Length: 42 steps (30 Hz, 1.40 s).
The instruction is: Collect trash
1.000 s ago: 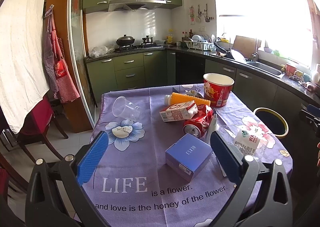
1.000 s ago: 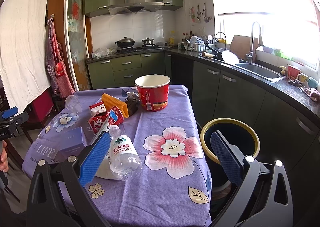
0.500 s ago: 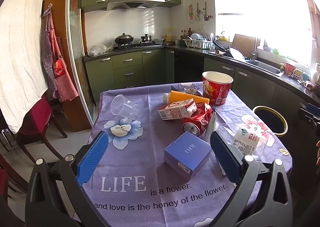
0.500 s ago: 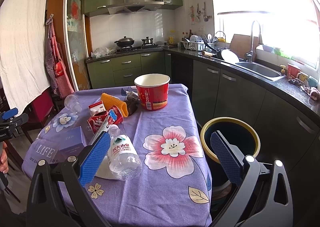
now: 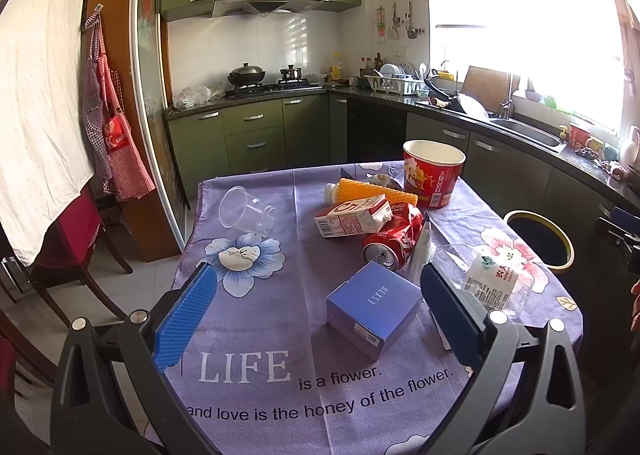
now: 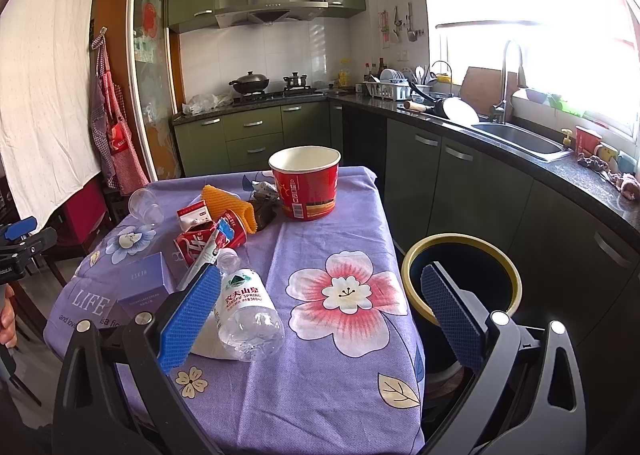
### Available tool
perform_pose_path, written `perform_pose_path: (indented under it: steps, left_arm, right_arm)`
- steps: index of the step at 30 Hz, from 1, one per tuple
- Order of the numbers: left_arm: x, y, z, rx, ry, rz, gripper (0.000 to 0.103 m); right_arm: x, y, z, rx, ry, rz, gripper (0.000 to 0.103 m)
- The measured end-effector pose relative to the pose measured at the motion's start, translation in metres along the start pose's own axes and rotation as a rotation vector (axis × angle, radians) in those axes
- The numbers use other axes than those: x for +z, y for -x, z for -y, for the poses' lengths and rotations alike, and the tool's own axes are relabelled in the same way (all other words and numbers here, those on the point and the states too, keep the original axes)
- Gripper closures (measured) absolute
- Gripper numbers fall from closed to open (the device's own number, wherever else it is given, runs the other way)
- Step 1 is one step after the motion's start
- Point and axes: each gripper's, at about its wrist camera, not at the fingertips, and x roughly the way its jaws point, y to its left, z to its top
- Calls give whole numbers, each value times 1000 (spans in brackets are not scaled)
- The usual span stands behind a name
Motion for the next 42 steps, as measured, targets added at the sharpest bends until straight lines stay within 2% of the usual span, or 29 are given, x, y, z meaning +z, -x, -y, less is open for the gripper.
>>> perform_pose_path:
  steps: [35, 42]
  left_arm:
    - [1, -4, -4, -8, 2, -14, 6]
    - [-2, -16, -8, -12, 8, -38, 6]
  right_arm:
    - [-7, -13, -4, 4, -6, -15, 4]
    - [-6, -23, -4, -3, -1, -40, 4]
